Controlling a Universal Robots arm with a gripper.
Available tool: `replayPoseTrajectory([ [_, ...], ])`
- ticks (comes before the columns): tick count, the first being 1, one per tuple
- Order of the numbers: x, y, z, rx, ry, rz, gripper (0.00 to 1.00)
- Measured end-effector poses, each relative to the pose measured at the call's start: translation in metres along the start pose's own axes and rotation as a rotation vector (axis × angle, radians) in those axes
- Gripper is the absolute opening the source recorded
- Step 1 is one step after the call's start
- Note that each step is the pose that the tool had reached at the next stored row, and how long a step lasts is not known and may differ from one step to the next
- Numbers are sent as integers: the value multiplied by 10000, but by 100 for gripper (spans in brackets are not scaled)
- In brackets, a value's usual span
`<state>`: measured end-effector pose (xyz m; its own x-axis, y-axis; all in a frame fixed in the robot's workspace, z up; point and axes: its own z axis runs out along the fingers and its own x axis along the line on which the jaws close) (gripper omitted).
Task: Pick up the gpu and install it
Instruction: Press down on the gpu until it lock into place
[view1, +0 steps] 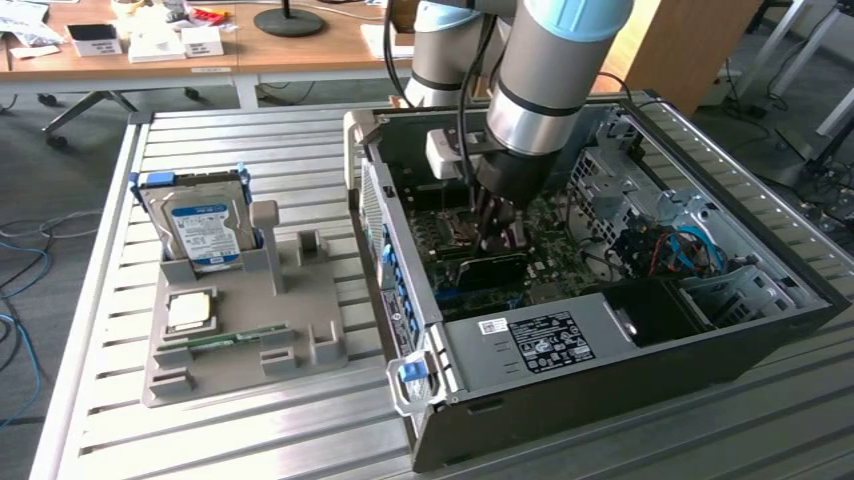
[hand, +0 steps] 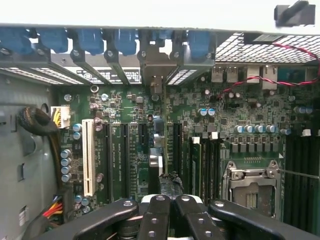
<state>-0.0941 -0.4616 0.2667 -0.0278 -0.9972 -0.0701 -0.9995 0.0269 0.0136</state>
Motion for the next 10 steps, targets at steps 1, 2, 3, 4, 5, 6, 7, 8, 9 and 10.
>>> replayPoseTrajectory([
  [1,0,0,4,-1,1,0,11],
  [2,-1,-3,5,-1,1,1,11],
  [3,-2,-11,6,0,0,2,11],
  [4,-3,-23,6,0,0,1,11],
  [5,-3,-35,6,-1,1,0,11],
  [6,-2,-41,6,-1,1,0,11],
  [7,-3,-41,7,0,0,1,11],
  [8,-3,-42,15,1,-1,1,11],
  [9,-2,-42,28,1,-1,1,11],
  [10,-1,-42,33,0,0,1,11],
])
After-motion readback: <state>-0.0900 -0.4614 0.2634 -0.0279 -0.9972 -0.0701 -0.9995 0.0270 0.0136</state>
